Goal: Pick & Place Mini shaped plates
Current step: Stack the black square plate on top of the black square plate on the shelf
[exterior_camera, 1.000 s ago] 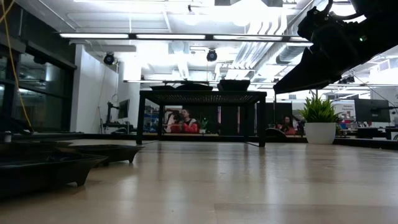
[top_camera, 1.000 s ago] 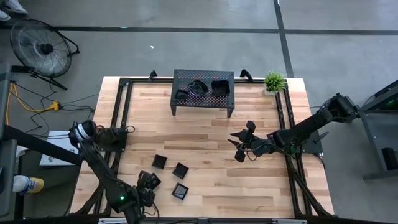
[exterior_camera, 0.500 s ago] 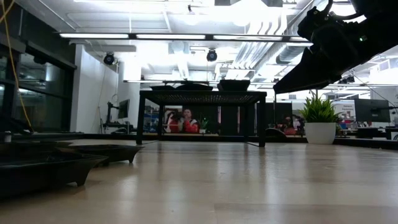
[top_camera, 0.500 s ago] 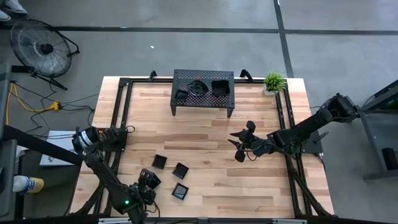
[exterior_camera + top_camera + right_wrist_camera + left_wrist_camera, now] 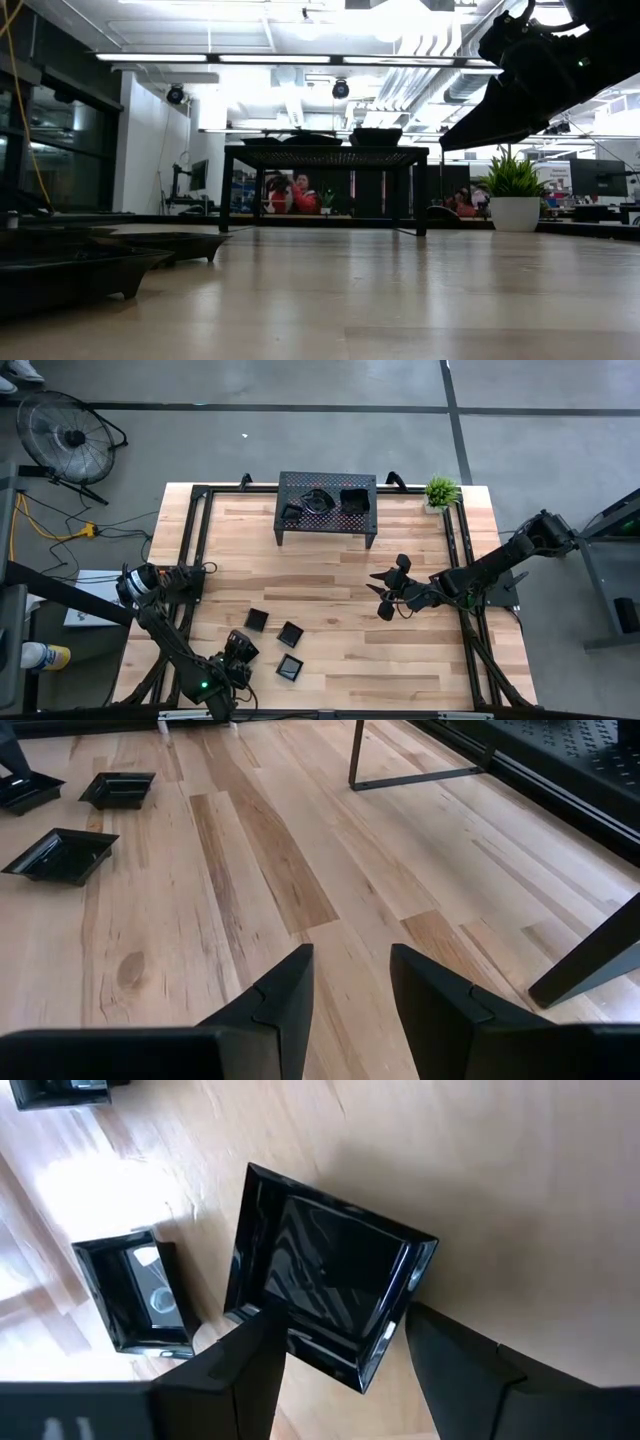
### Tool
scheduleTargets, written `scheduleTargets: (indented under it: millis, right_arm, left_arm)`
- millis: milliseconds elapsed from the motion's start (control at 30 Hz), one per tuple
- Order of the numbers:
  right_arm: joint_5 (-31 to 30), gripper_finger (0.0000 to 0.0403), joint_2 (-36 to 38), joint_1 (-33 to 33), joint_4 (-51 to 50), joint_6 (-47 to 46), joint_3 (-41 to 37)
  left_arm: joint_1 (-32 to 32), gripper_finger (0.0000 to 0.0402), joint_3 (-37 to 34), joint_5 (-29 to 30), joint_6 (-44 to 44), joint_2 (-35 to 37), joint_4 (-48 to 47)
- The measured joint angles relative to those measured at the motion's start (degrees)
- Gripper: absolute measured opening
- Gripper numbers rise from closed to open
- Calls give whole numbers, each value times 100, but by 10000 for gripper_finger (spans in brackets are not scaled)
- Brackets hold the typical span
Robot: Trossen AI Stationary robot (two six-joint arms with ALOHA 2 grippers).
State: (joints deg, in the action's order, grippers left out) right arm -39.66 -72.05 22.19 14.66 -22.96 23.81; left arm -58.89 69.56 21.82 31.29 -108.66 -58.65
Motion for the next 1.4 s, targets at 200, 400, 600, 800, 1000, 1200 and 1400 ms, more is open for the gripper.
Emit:
scheduleTargets:
  millis: [200,400,600,800,1000,1200,1400]
  right_arm:
    - [-24,129,0,0,-2,2,0]
    - [-24,129,0,-2,-2,2,0]
    - [-24,129,0,-1,-2,2,0]
    - [-23,129,0,-1,-3,2,0]
    - [-22,129,0,0,-3,2,0]
    - [-22,129,0,0,-2,-4,0]
    - [-22,129,0,-1,-4,-11,0]
  left_arm:
    - [0,192,0,126,17,0,12]
    - [0,155,0,153,44,0,80]
    - [0,129,0,153,46,0,133]
    - [0,113,0,156,48,0,164]
    - [0,93,0,161,50,0,173]
    - [0,72,0,162,57,0,239]
    - [0,56,0,166,57,0,387]
